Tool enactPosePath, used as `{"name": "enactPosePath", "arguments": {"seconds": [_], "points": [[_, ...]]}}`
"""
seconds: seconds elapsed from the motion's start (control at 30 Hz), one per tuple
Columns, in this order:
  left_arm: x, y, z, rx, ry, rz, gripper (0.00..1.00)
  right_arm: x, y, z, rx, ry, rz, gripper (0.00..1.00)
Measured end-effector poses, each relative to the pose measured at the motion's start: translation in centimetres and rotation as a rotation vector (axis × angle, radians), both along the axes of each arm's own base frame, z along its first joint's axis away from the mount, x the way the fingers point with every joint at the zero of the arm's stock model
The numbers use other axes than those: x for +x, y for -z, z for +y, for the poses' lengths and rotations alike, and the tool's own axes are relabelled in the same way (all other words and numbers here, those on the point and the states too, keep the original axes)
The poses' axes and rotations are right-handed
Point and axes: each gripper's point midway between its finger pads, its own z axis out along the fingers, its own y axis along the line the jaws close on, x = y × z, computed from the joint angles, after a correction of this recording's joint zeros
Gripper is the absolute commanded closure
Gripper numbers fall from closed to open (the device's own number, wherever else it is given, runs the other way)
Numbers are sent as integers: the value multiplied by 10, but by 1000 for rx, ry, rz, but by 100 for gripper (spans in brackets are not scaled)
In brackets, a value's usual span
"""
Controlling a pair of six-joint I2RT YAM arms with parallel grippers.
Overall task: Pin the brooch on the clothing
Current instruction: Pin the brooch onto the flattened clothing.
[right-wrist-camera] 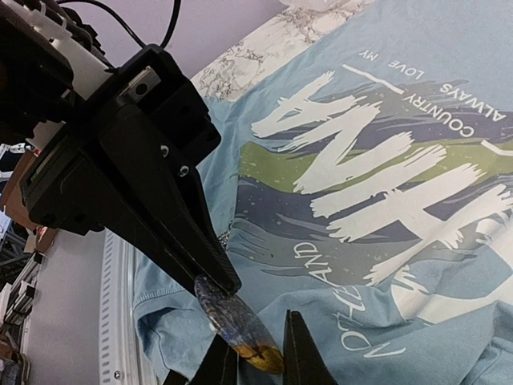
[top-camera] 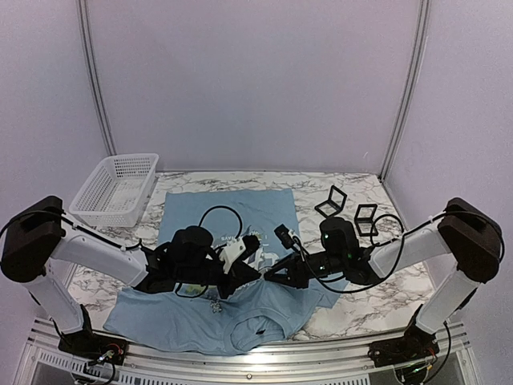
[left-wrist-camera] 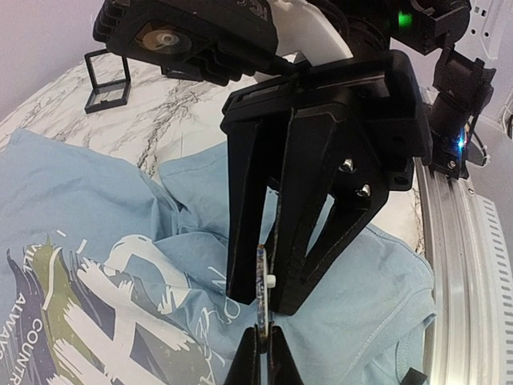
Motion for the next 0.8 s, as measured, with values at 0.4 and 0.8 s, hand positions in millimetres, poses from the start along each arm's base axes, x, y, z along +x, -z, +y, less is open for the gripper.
{"name": "enactPosePath", "arguments": {"seconds": [0.4,0.8], "points": [[-1,-4,0,-12,2,-6,100,-2,-8,-3,31,6,-42,78],[-5,0,2,0,15,-17,100,-11,-31,-6,81,-59,-120,67]]}}
